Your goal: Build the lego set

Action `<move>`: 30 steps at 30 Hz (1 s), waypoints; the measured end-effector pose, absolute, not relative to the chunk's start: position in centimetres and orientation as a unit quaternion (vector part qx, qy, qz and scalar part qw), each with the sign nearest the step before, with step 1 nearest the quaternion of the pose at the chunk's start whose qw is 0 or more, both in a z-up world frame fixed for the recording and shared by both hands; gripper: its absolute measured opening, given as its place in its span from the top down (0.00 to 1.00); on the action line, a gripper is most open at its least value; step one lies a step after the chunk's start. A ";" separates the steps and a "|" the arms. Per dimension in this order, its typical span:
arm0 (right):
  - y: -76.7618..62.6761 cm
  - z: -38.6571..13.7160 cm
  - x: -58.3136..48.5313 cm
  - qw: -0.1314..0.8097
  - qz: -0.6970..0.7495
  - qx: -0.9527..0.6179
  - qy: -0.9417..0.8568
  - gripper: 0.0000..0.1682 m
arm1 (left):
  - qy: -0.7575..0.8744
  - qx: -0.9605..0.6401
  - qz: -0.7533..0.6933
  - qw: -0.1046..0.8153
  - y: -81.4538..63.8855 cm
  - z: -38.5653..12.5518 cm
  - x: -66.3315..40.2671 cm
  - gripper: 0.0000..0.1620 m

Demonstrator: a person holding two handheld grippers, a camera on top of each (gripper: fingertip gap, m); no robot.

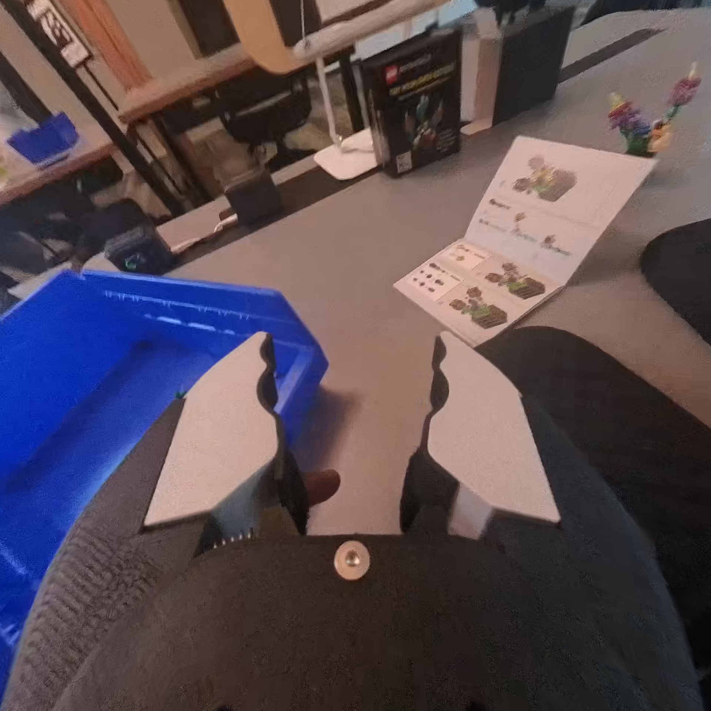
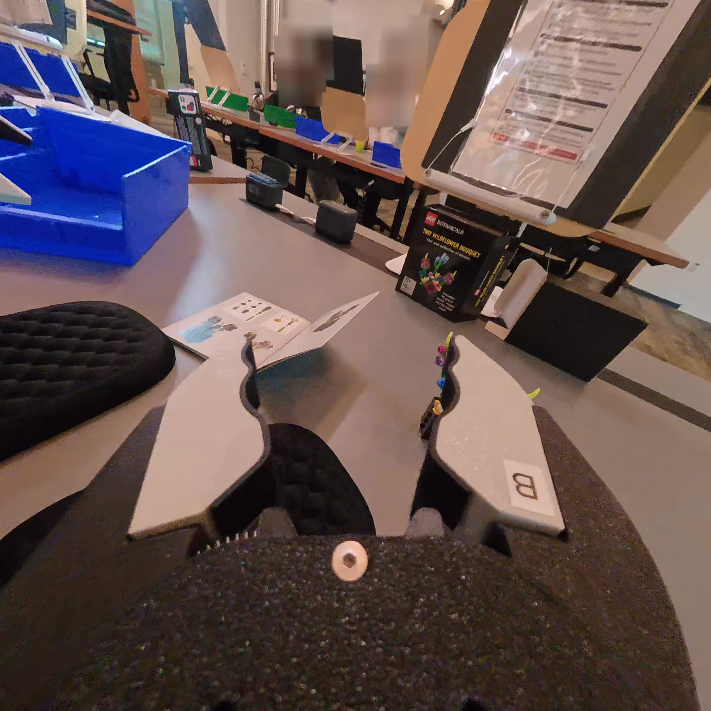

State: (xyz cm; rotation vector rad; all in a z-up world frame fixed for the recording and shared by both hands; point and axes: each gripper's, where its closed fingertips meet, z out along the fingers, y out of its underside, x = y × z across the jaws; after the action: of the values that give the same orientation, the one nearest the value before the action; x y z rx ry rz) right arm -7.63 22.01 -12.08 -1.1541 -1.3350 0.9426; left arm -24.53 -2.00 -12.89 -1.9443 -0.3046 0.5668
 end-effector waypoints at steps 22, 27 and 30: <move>22.7 -14.8 -14.5 0.287 0.507 -0.587 -0.562 0.58 | -0.080 -0.751 -0.085 0.650 20.4 -9.8 -21.6 0.68; 23.4 -13.7 -13.6 0.327 0.534 -0.576 -0.526 0.59 | -0.088 -0.735 -0.045 0.670 18.5 -10.4 -22.2 0.66; 23.6 -13.7 -13.9 0.311 0.564 -0.581 -0.497 0.82 | -0.075 -0.748 -0.081 0.654 18.8 -12.0 -21.2 0.76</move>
State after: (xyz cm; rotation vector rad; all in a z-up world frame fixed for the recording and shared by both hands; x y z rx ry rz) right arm -13.89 23.61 -13.72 -1.5344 -1.3126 1.4901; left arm -21.20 18.85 -11.99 -1.6973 -0.1712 -0.1838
